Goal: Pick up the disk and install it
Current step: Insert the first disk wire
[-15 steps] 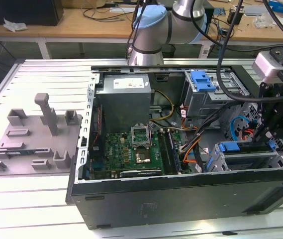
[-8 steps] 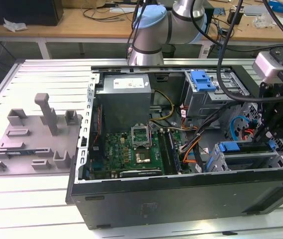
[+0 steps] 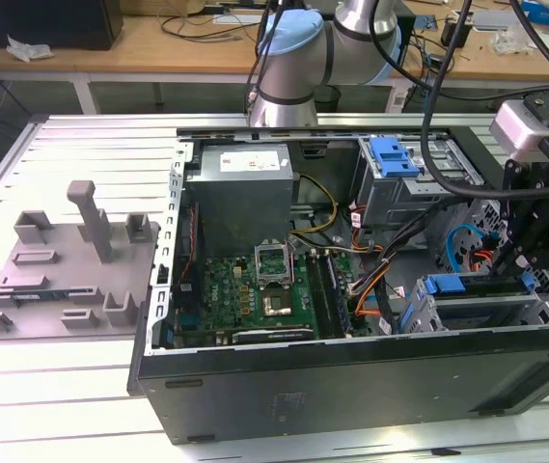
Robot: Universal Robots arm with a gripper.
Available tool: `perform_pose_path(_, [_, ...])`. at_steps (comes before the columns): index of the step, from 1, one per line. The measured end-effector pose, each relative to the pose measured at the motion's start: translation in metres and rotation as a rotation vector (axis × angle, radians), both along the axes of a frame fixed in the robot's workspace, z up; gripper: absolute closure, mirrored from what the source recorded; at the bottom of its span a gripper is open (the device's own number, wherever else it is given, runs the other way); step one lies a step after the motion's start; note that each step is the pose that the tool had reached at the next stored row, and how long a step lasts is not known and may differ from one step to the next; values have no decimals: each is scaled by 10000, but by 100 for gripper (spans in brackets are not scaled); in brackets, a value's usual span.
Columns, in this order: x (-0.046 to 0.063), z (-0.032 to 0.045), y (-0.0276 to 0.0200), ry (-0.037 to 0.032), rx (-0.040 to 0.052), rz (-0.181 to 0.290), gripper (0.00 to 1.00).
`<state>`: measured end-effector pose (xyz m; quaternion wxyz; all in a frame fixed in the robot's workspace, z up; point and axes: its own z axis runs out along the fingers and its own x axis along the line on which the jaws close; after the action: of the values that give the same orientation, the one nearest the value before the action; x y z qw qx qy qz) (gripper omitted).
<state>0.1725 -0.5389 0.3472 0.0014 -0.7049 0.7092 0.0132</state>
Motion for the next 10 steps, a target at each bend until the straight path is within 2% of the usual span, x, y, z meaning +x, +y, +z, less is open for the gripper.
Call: perform_pose_path(10, [-13,0,-11,0,-1,6,84])
